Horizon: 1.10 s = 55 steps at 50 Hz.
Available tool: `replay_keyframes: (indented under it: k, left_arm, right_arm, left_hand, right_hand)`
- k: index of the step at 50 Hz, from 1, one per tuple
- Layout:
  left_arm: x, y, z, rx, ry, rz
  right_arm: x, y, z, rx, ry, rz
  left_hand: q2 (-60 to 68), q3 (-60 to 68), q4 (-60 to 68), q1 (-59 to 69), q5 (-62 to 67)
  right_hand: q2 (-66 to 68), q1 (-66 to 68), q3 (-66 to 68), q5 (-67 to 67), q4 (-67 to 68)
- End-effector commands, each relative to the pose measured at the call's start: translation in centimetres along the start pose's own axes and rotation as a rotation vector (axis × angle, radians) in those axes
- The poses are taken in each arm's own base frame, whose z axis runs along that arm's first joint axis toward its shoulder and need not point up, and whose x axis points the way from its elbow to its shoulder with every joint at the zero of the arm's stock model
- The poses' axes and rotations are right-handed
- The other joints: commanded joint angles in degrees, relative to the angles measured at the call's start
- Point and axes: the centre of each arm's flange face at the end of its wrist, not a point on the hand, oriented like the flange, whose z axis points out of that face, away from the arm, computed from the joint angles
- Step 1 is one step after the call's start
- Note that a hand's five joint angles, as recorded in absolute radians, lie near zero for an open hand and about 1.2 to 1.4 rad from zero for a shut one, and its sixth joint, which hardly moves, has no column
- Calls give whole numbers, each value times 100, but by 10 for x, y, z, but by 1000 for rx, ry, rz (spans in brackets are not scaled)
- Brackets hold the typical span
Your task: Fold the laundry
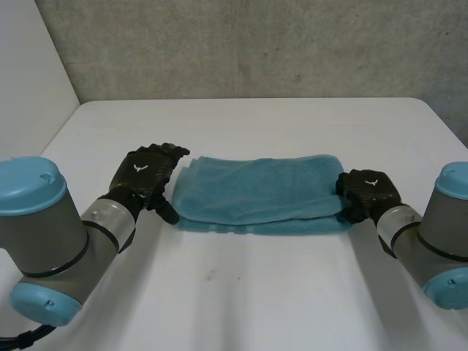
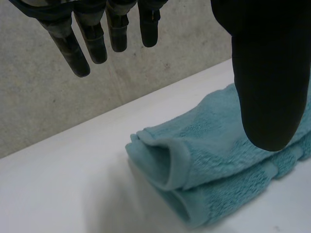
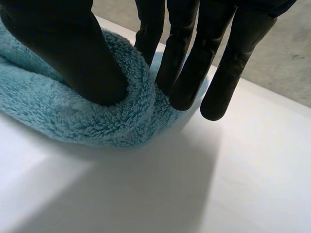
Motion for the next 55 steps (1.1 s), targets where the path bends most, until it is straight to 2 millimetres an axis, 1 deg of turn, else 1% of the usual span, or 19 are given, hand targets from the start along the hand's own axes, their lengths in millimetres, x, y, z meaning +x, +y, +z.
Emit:
replay_keyframes:
  k: [1, 2, 7, 10, 11, 13, 18, 22, 25, 27, 29, 30, 31, 33, 35, 39, 46, 51, 55]
  left_arm:
    - [-2, 3, -2, -5, -10, 0]
    - [-3, 2, -2, -2, -14, 0]
    - [-6, -2, -3, 9, -24, 0]
    - [-8, -6, -4, 21, -31, 1]
    - [-9, -7, -4, 22, -33, -1]
    - [-11, -8, -4, 25, -37, -1]
    - [-12, -12, -4, 38, -42, 0]
    - [-15, -21, -2, 68, -49, 3]
    - [-17, -29, 1, 94, -54, 5]
    - [-17, -35, 3, 106, -52, 2]
    - [-19, -44, 9, 133, -52, -13]
    - [-19, -48, 11, 145, -49, -22]
    - [-19, -55, 14, 163, -44, -42]
    - [-18, -60, 19, 165, -36, -69]
    - [-18, -62, 26, 157, -28, -99]
    - [4, -64, 43, 117, 40, -176]
    - [42, -50, 63, 68, 131, -209]
    - [66, -27, 71, 24, 177, -205]
    - [69, -12, 76, -7, 178, -203]
  right_arm:
    - [25, -14, 1, 20, 85, -166]
    - [25, -14, 1, 20, 85, -166]
    - [37, -60, 0, 96, 203, -404]
    - [5, -87, 1, 187, 149, -443]
    - [-21, -103, -1, 250, 96, -460]
    - [-43, -113, -2, 294, 50, -471]
    - [-127, -94, 1, 329, -160, -512]
    - [-186, -73, -20, 343, -340, -548]
    - [-205, -61, -32, 316, -405, -569]
    - [-206, -46, -31, 247, -412, -578]
    - [-201, -49, -29, 229, -386, -575]
    - [-197, -54, -28, 223, -349, -564]
    - [-194, -58, -28, 224, -328, -554]
    - [-188, -73, -30, 243, -281, -529]
    - [-173, -102, -38, 287, -222, -442]
    - [-142, -125, -37, 293, -175, -219]
    - [-104, -113, -24, 152, -192, 12]
    - [-90, -97, -14, 50, -213, 47]
    - [-87, -76, 0, -10, -212, 56]
  left_hand:
    - [-188, -250, -195, -133, -270]
    - [-188, -250, -195, -133, -270]
    - [-188, -250, -195, -133, -270]
    - [-188, -250, -195, -133, -270]
    - [-188, -250, -195, -133, -270]
    - [-188, -250, -195, -133, -270]
    - [-188, -250, -195, -133, -270]
    - [-188, -250, -195, -133, -270]
    - [-188, -250, -195, -133, -270]
    - [-188, -250, -195, -133, -270]
    - [-188, -250, -195, -133, -270]
    - [-188, -250, -195, -133, -270]
    - [-188, -250, -195, -133, -270]
    - [-188, -250, -195, -133, -270]
    - [-188, -250, -195, -133, -270]
    - [-188, -250, -195, -133, -270]
    - [-133, -195, -140, -78, -215]
    - [-133, -195, -140, -78, -215]
    - [-133, -195, -140, -78, -215]
  right_hand:
    - [1403, 2859, 1238, 1566, 1194]
    - [1403, 2859, 1238, 1566, 1194]
    - [1403, 2859, 1238, 1566, 1194]
    - [1403, 2859, 1238, 1566, 1194]
    - [1403, 2859, 1238, 1566, 1194]
    - [1403, 2859, 1238, 1566, 1194]
    - [1403, 2859, 1238, 1566, 1194]
    - [1403, 2859, 1238, 1566, 1194]
    - [1403, 2859, 1238, 1566, 1194]
    - [359, 1815, 194, 522, 150]
    - [-2211, -754, -2376, -2048, -2420]
    - [-4772, -3316, -4937, -4609, -4981]
    - [-5597, -4141, -5762, -5434, -5806]
    - [-5597, -4141, -5762, -5434, -5806]
    - [-5597, -4141, -5762, -5434, -5806]
    - [-5597, -4141, -5762, -5434, -5806]
    - [-5597, -4141, -5762, -5434, -5806]
    - [-5597, -4141, -5762, -5434, -5806]
    - [-5597, -4141, -5762, -5434, -5806]
